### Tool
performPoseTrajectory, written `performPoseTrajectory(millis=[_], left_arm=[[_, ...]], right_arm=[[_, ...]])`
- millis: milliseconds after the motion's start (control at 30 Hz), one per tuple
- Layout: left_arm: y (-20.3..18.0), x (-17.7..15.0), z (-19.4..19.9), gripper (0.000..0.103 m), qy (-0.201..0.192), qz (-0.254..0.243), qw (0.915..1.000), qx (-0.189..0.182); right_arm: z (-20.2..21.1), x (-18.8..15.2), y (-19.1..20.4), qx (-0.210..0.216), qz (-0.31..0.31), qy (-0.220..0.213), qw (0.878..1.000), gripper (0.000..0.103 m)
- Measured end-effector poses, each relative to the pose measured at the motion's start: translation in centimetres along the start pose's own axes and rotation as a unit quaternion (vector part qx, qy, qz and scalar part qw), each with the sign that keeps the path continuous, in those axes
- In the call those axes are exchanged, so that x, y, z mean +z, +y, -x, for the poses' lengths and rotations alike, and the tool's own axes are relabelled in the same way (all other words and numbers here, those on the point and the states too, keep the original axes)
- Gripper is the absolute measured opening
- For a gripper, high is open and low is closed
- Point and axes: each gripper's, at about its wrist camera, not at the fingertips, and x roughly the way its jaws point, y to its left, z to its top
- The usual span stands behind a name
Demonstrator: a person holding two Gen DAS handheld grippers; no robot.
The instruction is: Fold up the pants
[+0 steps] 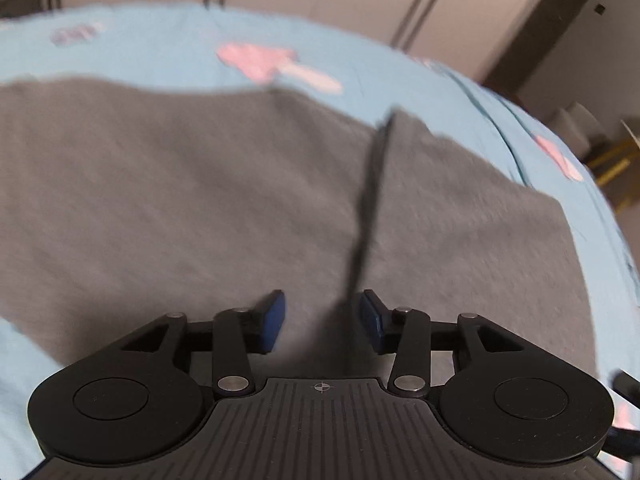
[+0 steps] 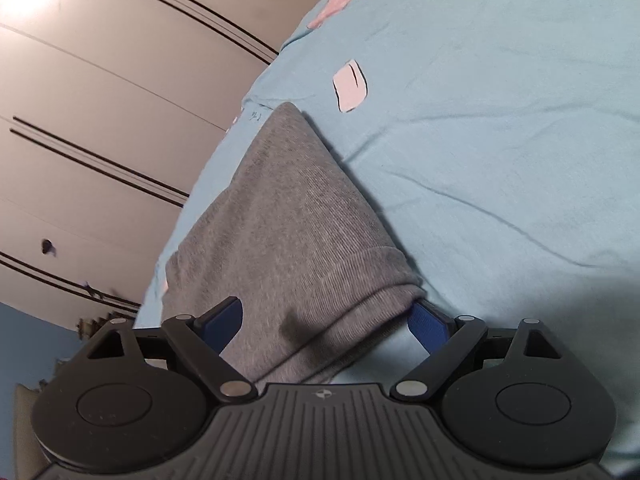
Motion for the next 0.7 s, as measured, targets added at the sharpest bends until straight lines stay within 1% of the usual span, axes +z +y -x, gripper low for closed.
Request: performPoseTrajectory(millis=[33,100,133,167,233,267,333,367,400,467,533,567,600,633,667,700], left_arm=[[-0.1,0.1,0.6,0.047,-0.011,-0.008,0.9999,0.007],[-0.3,0.8,1.5,0.051,-0.03,-0.019,0.9993,0.006],[-0.5,1.3,1.9,0.058,-0.039,-0.023,0.999,-0.003],[-0.6,1.7,2.0,0.062,-0.045,-0.024,0.9986,-0.012],[-1.3,2.9,1.7,0.063,-0.05,-0.017,0.9984,-0.018],[-1.7,3.5,1.4,0.063,-0.05,-0.018,0.9984,-0.019],[-2.7,4.8,0.5,0.063,-0.05,-0.027,0.9981,-0.023],[-3.2,5.5,0.0,0.063,-0.047,-0.027,0.9983,-0.018],[-3.6,5.8,-0.3,0.063,-0.046,-0.028,0.9984,-0.02],[-4.4,6.7,-1.2,0.062,-0.042,-0.025,0.9983,-0.032],[-5.3,7.0,-1.6,0.062,-0.045,-0.029,0.9972,-0.053],[-6.0,7.0,-1.8,0.062,-0.052,-0.032,0.9955,-0.072],[-6.7,7.1,-2.0,0.063,-0.059,-0.037,0.9926,-0.1],[-7.5,7.0,-2.3,0.067,-0.064,-0.044,0.9893,-0.123],[-8.2,7.0,-2.5,0.074,-0.067,-0.053,0.987,-0.137],[-9.1,7.0,-3.2,0.078,-0.069,-0.064,0.9852,-0.144]], right_arm=[[0.5,0.0,0.3,-0.003,0.007,0.003,1.0,0.09],[2.1,-0.1,1.2,0.0,0.036,0.002,0.999,0.09],[3.0,0.0,1.8,0.001,0.057,-0.009,0.998,0.09],[3.9,0.1,2.6,-0.006,0.083,-0.029,0.996,0.09],[4.7,0.7,4.1,-0.039,0.128,-0.074,0.988,0.09],[4.5,1.0,4.8,-0.062,0.151,-0.092,0.982,0.09],[2.7,1.5,5.8,-0.117,0.18,-0.107,0.971,0.083],[1.3,1.5,6.2,-0.134,0.195,-0.106,0.966,0.071],[0.1,1.4,6.4,-0.138,0.206,-0.1,0.964,0.066],[-2.4,0.8,6.3,-0.142,0.226,-0.082,0.96,0.062],[-4.6,0.1,5.4,-0.159,0.238,-0.045,0.957,0.062],[-5.2,-0.2,5.0,-0.165,0.236,-0.038,0.957,0.062],[-5.1,-0.2,4.6,-0.158,0.231,-0.041,0.959,0.065],[-5.0,0.0,4.4,-0.149,0.222,-0.042,0.963,0.067],[-4.9,0.2,4.3,-0.141,0.213,-0.042,0.966,0.071],[-4.8,0.4,4.1,-0.133,0.202,-0.043,0.969,0.075]])
